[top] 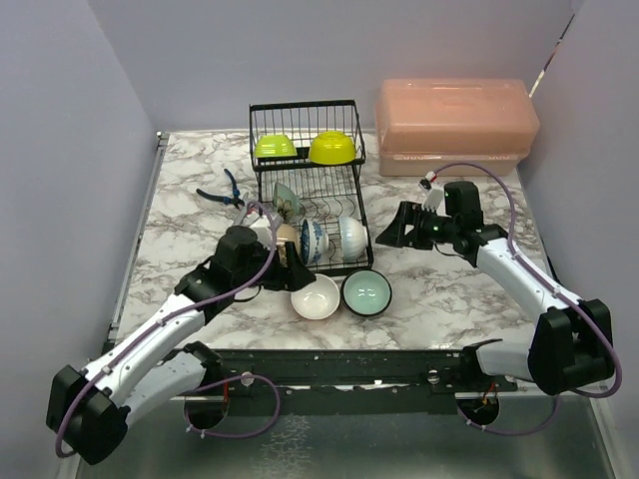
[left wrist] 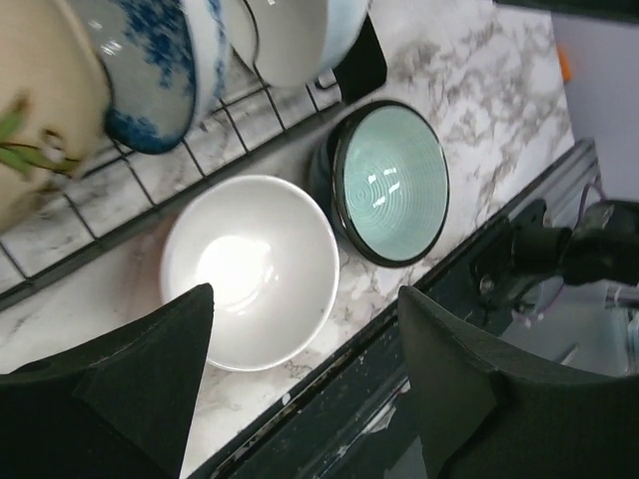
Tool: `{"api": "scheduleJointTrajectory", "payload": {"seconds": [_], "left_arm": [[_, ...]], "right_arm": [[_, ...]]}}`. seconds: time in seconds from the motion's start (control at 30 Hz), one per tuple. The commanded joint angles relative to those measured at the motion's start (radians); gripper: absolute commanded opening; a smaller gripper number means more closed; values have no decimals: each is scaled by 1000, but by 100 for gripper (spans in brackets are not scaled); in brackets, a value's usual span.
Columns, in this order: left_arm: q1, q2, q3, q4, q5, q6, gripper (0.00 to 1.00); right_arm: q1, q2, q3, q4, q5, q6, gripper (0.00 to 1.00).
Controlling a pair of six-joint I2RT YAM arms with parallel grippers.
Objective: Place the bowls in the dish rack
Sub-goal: Pick up the bowl from the center of the board.
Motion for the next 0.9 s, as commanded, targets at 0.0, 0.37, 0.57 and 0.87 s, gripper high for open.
{"api": "scheduleJointTrajectory", "payload": {"seconds": [0.0, 0.37, 0.57, 0.87], "left_arm": [[-140, 74, 45, -11, -99, 56, 74], [-485, 326, 170, -155, -390, 335, 71], [-572, 422, 211, -177, -487, 374, 64], [-711, 550, 264, -187, -621, 371, 49]], "right_arm": [[-33, -35, -60, 75, -62, 66, 87], [-63, -2, -144, 108, -105, 99, 86], [-63, -2, -153, 105, -107, 94, 86], [-63, 11, -148, 104, -129, 86, 86]]}}
